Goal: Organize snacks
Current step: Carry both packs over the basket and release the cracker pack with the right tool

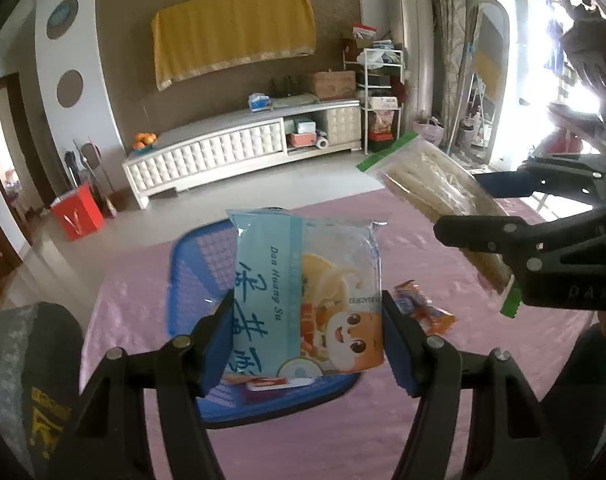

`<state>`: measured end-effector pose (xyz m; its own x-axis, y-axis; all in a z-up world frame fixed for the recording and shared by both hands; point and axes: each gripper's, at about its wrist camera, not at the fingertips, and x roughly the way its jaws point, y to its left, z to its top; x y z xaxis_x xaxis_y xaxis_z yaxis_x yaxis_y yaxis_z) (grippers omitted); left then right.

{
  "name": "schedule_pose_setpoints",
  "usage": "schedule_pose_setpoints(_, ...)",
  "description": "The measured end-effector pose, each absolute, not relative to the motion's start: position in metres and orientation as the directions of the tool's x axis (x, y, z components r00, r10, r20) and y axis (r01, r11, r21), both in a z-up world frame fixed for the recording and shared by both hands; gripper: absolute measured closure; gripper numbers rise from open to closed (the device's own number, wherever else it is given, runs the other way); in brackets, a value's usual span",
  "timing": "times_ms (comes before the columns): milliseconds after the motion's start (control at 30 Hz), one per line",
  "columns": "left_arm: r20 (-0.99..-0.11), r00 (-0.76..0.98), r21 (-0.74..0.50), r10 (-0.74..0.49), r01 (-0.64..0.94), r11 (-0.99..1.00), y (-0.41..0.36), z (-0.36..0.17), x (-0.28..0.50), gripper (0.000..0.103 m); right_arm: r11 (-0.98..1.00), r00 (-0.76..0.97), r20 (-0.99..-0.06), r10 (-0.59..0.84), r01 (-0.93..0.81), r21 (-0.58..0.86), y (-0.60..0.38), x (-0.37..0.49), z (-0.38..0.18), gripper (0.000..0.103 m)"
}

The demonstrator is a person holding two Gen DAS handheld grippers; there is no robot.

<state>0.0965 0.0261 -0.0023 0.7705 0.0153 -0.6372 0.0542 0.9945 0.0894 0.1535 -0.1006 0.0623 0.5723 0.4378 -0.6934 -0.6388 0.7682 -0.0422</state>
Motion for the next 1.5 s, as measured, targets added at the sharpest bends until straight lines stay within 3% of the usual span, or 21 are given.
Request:
schedule_pose_setpoints(233, -0.638, 0.77, 0.07, -0.008, 0.068, 0.995, 0.065, 0.013, 0.101, 0.039, 0.728, 0.549, -0.686, 0.478, -0.685, -0.041, -0.055, 0.156, 0.073, 0.045)
schedule_pose_setpoints(467, -0.696, 0.718, 0.047, 0.03, 0.004, 0.999, 0.111, 0.003, 0.122, 0.039, 0.697, 0.511, -0.702, 0.496, -0.717, -0.028, -0.014, 0.169, 0.067, 0.045)
schedule_pose_setpoints(1067, -0.788, 0.614, 0.012, 0.031, -0.036, 0.999, 0.166, -0.04, 0.182, 0.039, 0.72, 0.405, -0.823, 0.399, -0.693, 0.008, 0.06, 0.242, -0.013, 0.045)
schedule_pose_setpoints(1133, -0.795, 0.607, 0.001, 0.028, -0.044, 0.999, 0.165, -0.042, 0.184, 0.039, 0.719, 0.394, -0.825, 0.405, -0.694, 0.022, 0.063, 0.245, -0.015, 0.041)
schedule_pose_setpoints(1233, -0.796, 0.605, 0.01, 0.034, -0.043, 0.999, 0.162, -0.042, 0.184, 0.039, 0.717, 0.373, -0.857, 0.356, -0.697, -0.006, 0.066, 0.245, -0.024, 0.015)
schedule_pose_setpoints(1267, -0.796, 0.604, 0.011, 0.034, -0.041, 0.999, 0.163, -0.042, 0.185, 0.039, 0.725, 0.388, -0.857, 0.34, -0.688, -0.024, 0.063, 0.244, -0.024, 0.011)
schedule_pose_setpoints(1500, -0.788, 0.615, 0.018, 0.033, -0.03, 0.999, 0.158, -0.03, 0.177, 0.039, 0.745, 0.39, -0.849, 0.357, -0.667, 0.007, 0.041, 0.231, -0.008, 0.008)
